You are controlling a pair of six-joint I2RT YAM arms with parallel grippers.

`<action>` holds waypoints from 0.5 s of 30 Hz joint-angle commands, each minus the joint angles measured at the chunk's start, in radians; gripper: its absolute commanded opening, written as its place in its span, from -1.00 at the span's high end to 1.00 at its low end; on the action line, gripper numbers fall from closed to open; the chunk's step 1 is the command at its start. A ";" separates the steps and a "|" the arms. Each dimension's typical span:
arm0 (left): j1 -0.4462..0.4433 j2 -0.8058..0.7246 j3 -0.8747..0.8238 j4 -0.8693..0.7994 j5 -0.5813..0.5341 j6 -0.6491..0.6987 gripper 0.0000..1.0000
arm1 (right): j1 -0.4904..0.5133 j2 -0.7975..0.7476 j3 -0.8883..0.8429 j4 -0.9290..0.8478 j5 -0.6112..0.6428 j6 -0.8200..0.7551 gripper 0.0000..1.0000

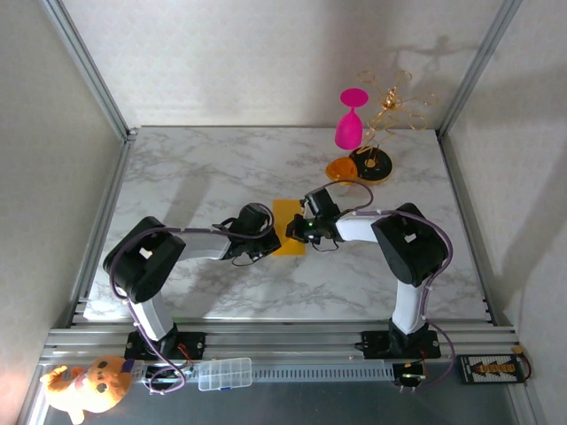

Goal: Fold a paper plane with a square sheet of paper (pick it up from the middle)
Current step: Fold the triangle a second time at the center of the table.

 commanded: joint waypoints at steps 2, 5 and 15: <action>0.002 0.028 -0.027 -0.099 -0.046 -0.004 1.00 | -0.093 0.023 -0.026 -0.042 0.097 0.019 0.96; 0.002 0.021 -0.040 -0.098 -0.044 -0.011 1.00 | -0.140 0.001 -0.046 -0.033 0.157 0.043 0.96; 0.001 0.021 -0.007 -0.089 -0.022 0.002 1.00 | -0.102 -0.117 -0.050 0.017 0.205 0.029 0.95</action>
